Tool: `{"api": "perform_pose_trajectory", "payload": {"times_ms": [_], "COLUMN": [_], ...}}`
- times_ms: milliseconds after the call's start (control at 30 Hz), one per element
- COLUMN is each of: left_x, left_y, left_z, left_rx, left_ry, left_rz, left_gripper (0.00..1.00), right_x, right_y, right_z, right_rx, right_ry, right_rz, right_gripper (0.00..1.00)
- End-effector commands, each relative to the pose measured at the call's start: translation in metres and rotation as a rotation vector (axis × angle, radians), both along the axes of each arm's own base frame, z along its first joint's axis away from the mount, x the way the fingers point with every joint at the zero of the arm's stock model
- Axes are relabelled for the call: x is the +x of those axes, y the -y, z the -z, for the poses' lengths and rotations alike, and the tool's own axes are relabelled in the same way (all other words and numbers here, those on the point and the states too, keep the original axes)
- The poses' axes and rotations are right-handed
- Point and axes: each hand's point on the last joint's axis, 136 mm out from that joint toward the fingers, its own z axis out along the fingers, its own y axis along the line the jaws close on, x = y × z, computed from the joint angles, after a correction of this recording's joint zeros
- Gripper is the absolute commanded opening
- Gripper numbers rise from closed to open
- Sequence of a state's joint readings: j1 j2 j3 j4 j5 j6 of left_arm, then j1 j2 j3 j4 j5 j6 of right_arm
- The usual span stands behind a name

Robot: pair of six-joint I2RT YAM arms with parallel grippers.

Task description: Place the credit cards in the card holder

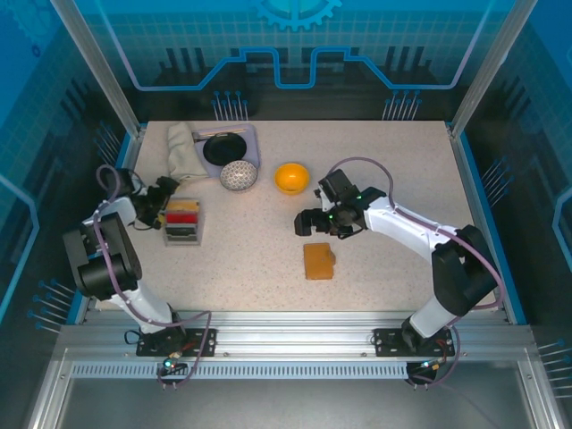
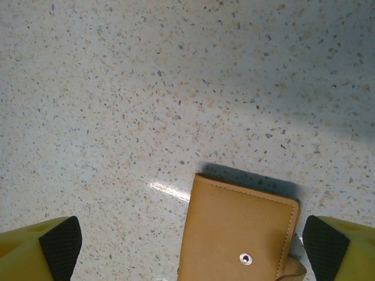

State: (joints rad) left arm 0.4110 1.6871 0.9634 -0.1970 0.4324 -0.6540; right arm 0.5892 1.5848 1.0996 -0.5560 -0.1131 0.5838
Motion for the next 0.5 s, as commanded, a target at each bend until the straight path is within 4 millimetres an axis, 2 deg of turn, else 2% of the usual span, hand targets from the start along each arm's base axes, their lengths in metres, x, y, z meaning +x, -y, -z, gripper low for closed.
{"api": "perform_pose_trajectory", "payload": {"times_ms": [0,233,467], "left_x": [0.007,0.001,-0.005], "left_y": [0.041,0.107,0.165], "left_z": [-0.013,0.005,0.009], "left_rx": [-0.041,-0.051,-0.078], "left_ry": [0.028,-0.041,-0.05], "left_rz": [0.084,0.159,0.205], "left_gripper": [0.99,0.99,0.99], "right_x": [-0.012,-0.027,-0.031], "right_y": [0.002,0.003,-0.004], "right_z": [0.0,0.011,0.014], "right_rx": [0.007,0.038,0.089], "right_ry": [-0.004,-0.034,-0.046], "right_rz": [0.009,-0.013,-0.032], "right_gripper": [1.0,0.96,0.85]}}
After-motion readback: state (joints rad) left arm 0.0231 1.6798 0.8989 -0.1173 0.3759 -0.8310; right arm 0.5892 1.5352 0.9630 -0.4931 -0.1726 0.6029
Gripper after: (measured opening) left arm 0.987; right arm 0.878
